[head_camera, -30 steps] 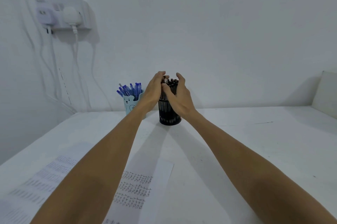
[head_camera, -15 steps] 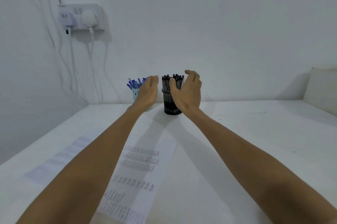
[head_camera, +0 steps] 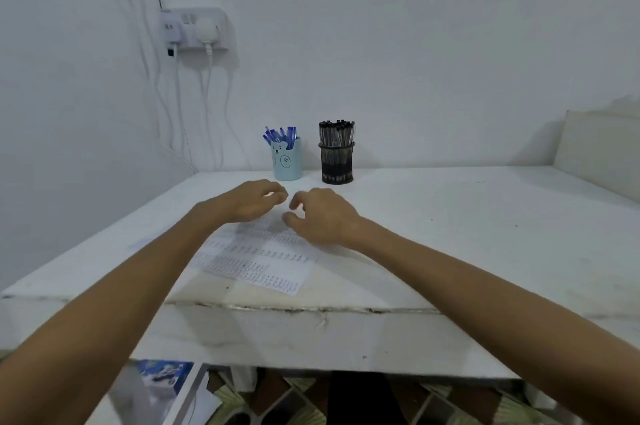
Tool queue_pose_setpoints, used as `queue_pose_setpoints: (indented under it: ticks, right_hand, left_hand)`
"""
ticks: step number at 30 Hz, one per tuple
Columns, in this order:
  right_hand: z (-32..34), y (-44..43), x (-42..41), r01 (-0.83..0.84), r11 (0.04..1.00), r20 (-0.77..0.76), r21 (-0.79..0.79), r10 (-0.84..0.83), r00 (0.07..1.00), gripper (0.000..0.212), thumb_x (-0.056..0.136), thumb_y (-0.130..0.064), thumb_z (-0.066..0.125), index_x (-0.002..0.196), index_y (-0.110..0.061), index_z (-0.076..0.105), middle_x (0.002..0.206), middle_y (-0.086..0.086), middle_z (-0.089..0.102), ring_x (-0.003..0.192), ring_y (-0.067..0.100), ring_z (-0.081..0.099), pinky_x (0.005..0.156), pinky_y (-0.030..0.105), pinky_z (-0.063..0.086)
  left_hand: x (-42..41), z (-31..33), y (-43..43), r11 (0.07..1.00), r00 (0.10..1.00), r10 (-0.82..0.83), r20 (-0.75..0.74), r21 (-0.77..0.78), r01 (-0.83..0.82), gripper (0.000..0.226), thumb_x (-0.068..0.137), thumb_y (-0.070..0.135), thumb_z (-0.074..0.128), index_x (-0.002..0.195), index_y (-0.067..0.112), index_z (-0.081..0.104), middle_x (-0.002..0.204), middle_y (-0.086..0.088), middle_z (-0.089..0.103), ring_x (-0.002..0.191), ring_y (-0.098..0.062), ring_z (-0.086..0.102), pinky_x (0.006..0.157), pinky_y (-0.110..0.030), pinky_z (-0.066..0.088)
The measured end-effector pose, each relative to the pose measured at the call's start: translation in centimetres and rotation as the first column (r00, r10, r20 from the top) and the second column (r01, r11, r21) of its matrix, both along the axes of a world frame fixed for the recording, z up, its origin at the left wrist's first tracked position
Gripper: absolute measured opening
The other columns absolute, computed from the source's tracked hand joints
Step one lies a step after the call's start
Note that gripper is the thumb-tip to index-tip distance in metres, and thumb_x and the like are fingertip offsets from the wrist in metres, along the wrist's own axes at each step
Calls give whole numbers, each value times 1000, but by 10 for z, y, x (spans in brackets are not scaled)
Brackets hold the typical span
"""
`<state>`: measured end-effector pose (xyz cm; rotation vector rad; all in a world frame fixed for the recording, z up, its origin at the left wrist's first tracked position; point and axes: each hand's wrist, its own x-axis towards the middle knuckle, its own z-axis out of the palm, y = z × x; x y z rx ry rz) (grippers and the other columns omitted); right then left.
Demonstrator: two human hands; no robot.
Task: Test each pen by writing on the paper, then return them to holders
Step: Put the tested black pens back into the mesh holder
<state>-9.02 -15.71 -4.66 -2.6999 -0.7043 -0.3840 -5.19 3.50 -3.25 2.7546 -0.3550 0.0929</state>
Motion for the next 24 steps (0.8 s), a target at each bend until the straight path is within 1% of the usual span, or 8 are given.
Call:
queue_pose_setpoints:
  ticks: [3, 6, 8, 12, 16, 21, 22, 24]
  right_hand:
    - [-7, -7, -5, 49, 984, 27, -174, -45, 999, 48, 102, -50, 44, 126, -14, 65, 124, 10, 63, 116, 29, 56, 91, 40, 50]
    - [-2, -23, 4, 113, 962, -25, -250, -123, 992, 51, 104, -49, 38, 127, -11, 63, 127, 12, 60, 113, 31, 58, 81, 35, 46]
    - [3, -38, 12, 141, 948, -70, -284, -167, 984, 54, 106, -50, 35, 131, -10, 60, 129, 15, 58, 115, 32, 58, 82, 35, 45]
    - [8, -72, 36, 196, 949, -119, -246, -230, 966, 52, 105, -52, 36, 130, -11, 57, 127, 15, 59, 114, 31, 57, 89, 39, 48]
    - [3, -89, 56, 244, 950, -113, -194, -268, 957, 52, 104, -55, 40, 135, -15, 53, 129, 14, 60, 113, 29, 58, 87, 38, 47]
    - [2, -80, 65, 262, 944, -82, -200, -283, 956, 53, 102, -55, 45, 126, -9, 58, 122, 13, 63, 107, 29, 61, 84, 38, 50]
    - [5, -78, 67, 270, 946, -92, -181, -289, 953, 53, 100, -54, 49, 125, -8, 60, 121, 13, 65, 107, 29, 63, 84, 38, 51]
    - [12, -75, 74, 301, 950, -98, -82, -308, 946, 48, 99, -47, 55, 123, -5, 63, 119, 14, 67, 107, 30, 65, 85, 38, 53]
  left_hand:
    - [-12, -11, 7, 997, 998, -27, -62, 75, 32, 44, 110, 44, 42, 150, 30, 50, 161, 5, 43, 147, -18, 39, 122, -37, 26]
    - [-15, -19, 5, 997, 994, -55, -91, 51, 60, 49, 108, 52, 41, 154, 35, 43, 165, 10, 36, 151, -16, 33, 125, -36, 22]
    - [-12, -21, 1, 996, 994, -73, -81, 37, 77, 51, 108, 54, 40, 155, 35, 42, 166, 10, 34, 152, -15, 31, 124, -35, 21]
    - [2, -22, -12, 994, 994, -87, -72, 56, 91, 56, 106, 57, 41, 157, 35, 39, 168, 10, 30, 155, -15, 27, 126, -35, 18]
    - [17, -23, -25, 992, 993, -99, -67, 72, 103, 59, 105, 59, 42, 159, 34, 37, 169, 8, 29, 155, -16, 26, 126, -38, 19]
    - [33, -19, -21, 996, 994, -87, -62, 10, 88, 52, 103, 54, 52, 151, 34, 47, 164, 6, 37, 149, -19, 36, 123, -41, 27]
    - [35, -19, -19, 996, 995, -83, -59, 9, 84, 51, 102, 54, 54, 149, 34, 49, 163, 6, 39, 147, -19, 38, 123, -42, 29]
    - [40, -18, -17, 998, 997, -64, -42, 11, 65, 49, 102, 52, 56, 146, 31, 52, 158, 3, 44, 143, -20, 42, 120, -42, 32]
